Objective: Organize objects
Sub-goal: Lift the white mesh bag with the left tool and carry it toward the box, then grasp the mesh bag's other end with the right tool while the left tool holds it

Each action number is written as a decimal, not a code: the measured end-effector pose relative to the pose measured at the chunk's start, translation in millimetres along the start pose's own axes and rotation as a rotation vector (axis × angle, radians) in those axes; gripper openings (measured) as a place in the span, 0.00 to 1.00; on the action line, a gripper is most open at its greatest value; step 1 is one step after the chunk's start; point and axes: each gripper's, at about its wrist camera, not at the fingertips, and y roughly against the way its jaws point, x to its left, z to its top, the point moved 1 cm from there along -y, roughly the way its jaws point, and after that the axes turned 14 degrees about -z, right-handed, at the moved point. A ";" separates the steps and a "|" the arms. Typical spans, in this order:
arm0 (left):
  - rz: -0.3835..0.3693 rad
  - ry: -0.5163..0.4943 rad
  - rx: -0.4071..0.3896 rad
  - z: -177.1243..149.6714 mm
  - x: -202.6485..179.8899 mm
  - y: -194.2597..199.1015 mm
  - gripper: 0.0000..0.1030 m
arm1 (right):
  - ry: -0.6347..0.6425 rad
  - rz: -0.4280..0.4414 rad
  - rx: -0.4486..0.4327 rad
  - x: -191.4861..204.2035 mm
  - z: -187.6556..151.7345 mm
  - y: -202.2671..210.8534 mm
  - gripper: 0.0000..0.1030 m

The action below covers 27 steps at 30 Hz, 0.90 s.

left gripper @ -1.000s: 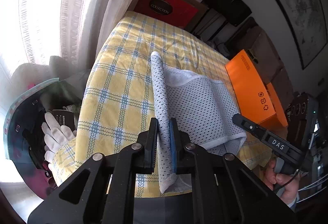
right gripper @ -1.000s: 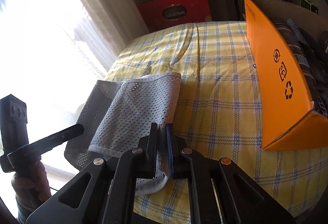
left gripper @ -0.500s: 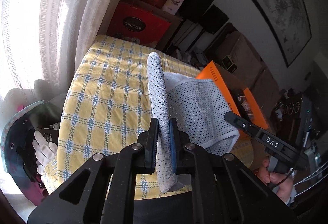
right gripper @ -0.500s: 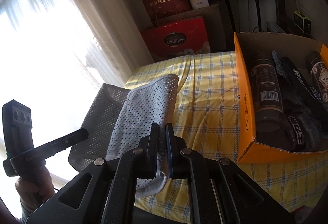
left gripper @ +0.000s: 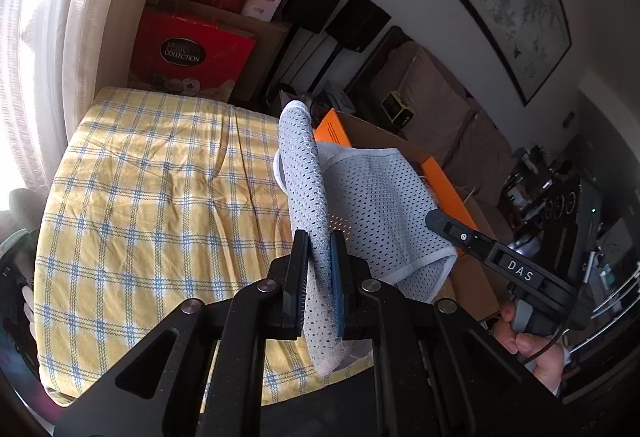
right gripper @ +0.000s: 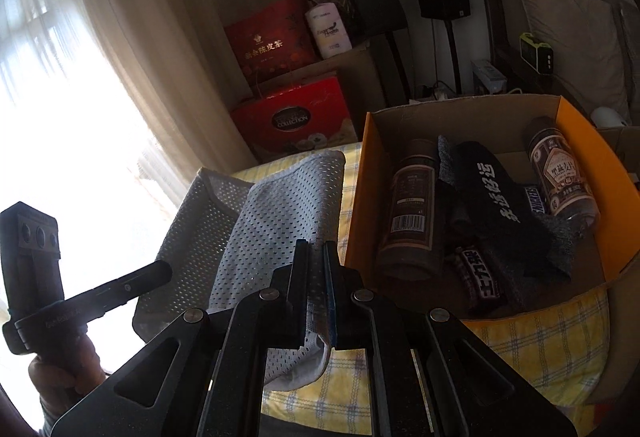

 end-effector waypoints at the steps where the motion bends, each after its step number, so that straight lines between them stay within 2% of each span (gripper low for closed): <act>1: -0.007 -0.004 0.004 1.3 -4.8 -5.6 0.09 | -0.008 -0.006 -0.007 -5.6 2.8 2.0 0.06; 9: -0.073 -0.031 0.041 20.0 -39.8 -55.1 0.09 | -0.051 -0.078 -0.040 -52.2 20.8 15.3 0.06; 15: -0.095 -0.078 0.057 34.0 -69.0 -84.4 0.10 | -0.090 -0.084 -0.023 -82.5 24.5 12.9 0.06; 20: -0.134 -0.132 0.087 37.2 -101.1 -97.9 0.00 | -0.112 -0.051 -0.018 -87.5 23.1 10.5 0.06; 23: -0.096 -0.188 0.083 34.5 -114.6 -98.1 0.00 | -0.113 -0.023 -0.029 -85.3 23.9 16.6 0.06; 27: -0.047 -0.171 0.086 29.0 -102.5 -92.8 0.02 | -0.103 -0.022 -0.013 -82.9 20.7 10.7 0.06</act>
